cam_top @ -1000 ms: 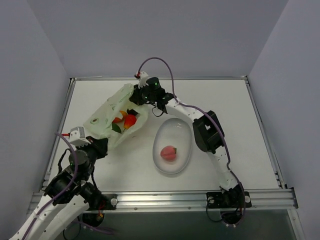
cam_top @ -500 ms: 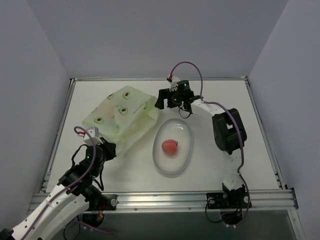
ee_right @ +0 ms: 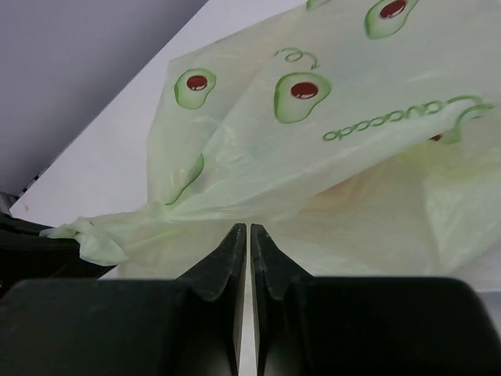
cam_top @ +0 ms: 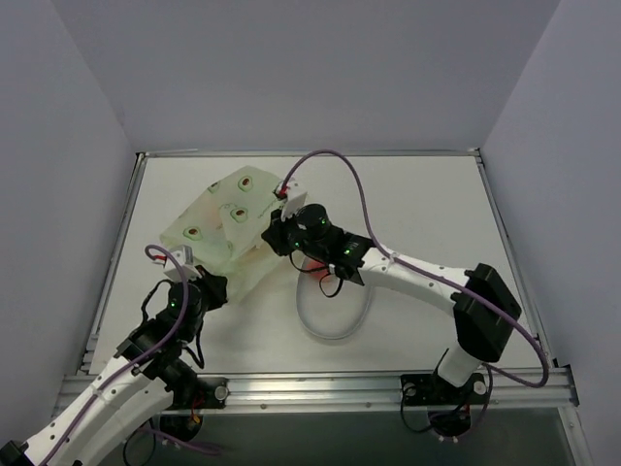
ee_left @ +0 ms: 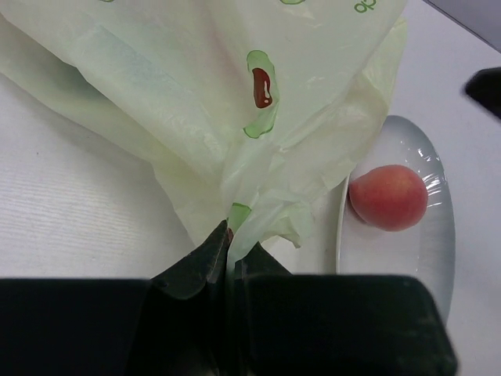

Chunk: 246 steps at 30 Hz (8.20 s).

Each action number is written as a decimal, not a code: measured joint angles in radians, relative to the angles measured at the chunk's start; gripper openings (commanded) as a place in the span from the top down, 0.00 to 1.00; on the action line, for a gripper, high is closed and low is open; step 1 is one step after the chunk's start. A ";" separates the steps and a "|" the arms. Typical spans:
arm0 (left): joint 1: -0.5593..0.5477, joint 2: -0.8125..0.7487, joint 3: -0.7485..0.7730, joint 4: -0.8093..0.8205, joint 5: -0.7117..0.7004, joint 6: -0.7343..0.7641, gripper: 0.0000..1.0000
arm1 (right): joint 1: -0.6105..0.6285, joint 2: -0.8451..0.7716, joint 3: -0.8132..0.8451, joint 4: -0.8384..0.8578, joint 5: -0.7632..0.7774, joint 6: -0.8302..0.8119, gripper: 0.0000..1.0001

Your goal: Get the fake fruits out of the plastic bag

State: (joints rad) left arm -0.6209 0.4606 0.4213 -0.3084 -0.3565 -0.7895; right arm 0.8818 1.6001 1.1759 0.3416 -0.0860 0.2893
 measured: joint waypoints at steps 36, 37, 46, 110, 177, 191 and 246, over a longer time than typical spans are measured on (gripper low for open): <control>0.000 0.000 0.053 -0.005 0.008 -0.012 0.98 | 0.043 0.740 0.449 0.071 0.308 0.215 0.17; 0.000 0.000 0.053 -0.005 0.008 -0.012 0.97 | 0.046 0.740 0.449 0.071 0.309 0.219 0.26; 0.000 -0.003 0.053 -0.008 0.008 -0.016 0.98 | 0.063 0.693 0.346 0.152 0.318 0.253 0.75; 0.000 -0.169 0.138 -0.308 -0.040 -0.005 0.98 | 0.023 -0.195 -0.359 0.143 0.332 0.093 0.84; 0.543 0.322 0.279 -0.294 0.056 0.025 0.26 | 0.192 0.538 0.173 0.331 0.063 0.047 0.29; 0.780 0.729 0.253 0.027 0.146 -0.040 0.73 | 0.135 0.762 0.508 0.160 -0.120 -0.079 0.08; 0.771 0.476 0.464 -0.120 0.488 0.140 0.22 | 0.254 -0.293 -0.483 0.089 0.204 0.096 0.66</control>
State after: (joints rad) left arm 0.1501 0.9363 0.8856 -0.4286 0.1314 -0.6491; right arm 1.1358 1.3067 0.6933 0.4301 0.1177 0.3851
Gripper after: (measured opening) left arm 0.787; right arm 0.579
